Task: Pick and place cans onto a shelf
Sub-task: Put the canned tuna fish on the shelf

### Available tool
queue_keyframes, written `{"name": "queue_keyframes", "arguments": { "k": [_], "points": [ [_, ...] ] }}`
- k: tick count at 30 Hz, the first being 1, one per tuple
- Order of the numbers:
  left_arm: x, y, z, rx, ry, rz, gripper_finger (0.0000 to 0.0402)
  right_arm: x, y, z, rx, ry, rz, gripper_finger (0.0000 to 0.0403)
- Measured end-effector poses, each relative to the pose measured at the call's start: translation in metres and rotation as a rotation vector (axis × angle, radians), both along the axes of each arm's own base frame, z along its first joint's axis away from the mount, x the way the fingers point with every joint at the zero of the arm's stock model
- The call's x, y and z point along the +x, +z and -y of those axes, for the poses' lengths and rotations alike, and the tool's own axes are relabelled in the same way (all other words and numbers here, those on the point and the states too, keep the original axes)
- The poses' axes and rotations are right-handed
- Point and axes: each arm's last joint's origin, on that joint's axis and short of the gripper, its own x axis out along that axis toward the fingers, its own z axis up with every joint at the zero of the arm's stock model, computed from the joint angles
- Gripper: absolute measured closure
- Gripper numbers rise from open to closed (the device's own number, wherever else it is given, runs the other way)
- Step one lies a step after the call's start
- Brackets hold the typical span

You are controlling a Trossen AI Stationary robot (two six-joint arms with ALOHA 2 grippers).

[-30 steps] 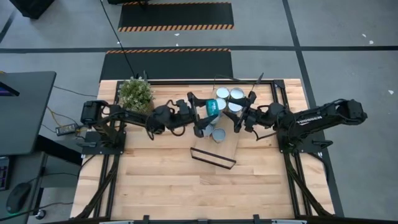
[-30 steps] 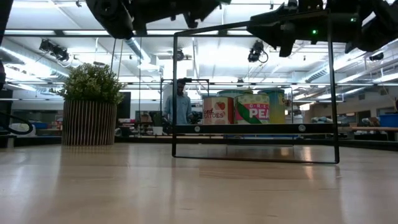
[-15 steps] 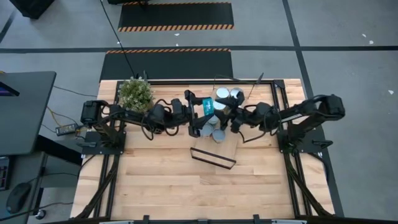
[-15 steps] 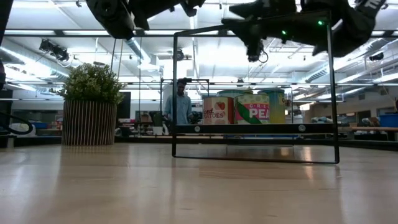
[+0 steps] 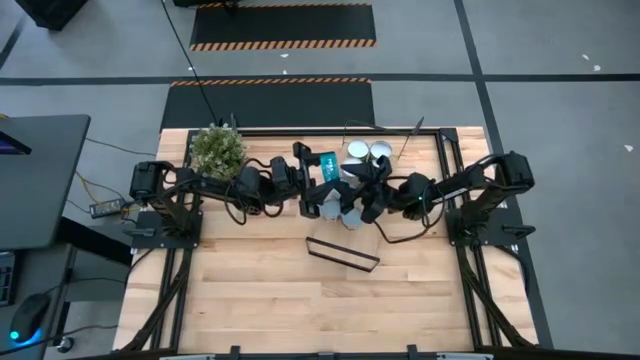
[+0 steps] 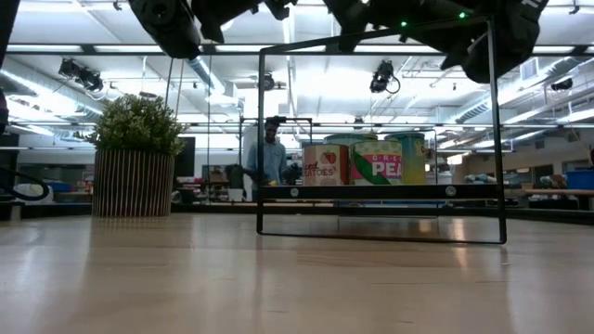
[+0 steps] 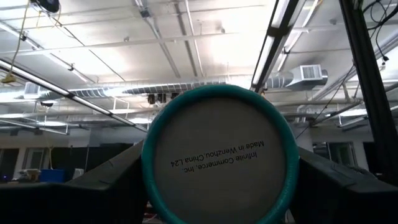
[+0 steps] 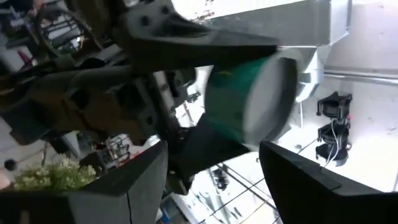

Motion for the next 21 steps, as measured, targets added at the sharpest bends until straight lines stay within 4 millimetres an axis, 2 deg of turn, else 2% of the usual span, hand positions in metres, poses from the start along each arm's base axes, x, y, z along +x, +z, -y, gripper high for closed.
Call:
{"name": "queue_keyframes", "arguments": {
  "k": [5,16,19,21],
  "points": [
    [-0.001,0.001,-0.002,-0.008,0.000,0.018,0.0104,0.009,0.004,-0.001,-0.031,-0.038,0.009,0.0141],
    [-0.002,0.003,-0.002,-0.017,0.003,0.034,0.0104,0.009,0.006,-0.009,-0.130,-0.089,-0.003,0.0141],
    [-0.002,0.003,-0.002,0.005,0.021,0.022,0.0104,0.002,0.004,-0.008,-0.081,-0.211,-0.030,0.0142],
    [-0.001,0.003,-0.002,0.003,0.021,-0.041,0.0104,-0.009,0.001,-0.006,-0.041,-0.232,-0.044,0.0142]
  ]
}}
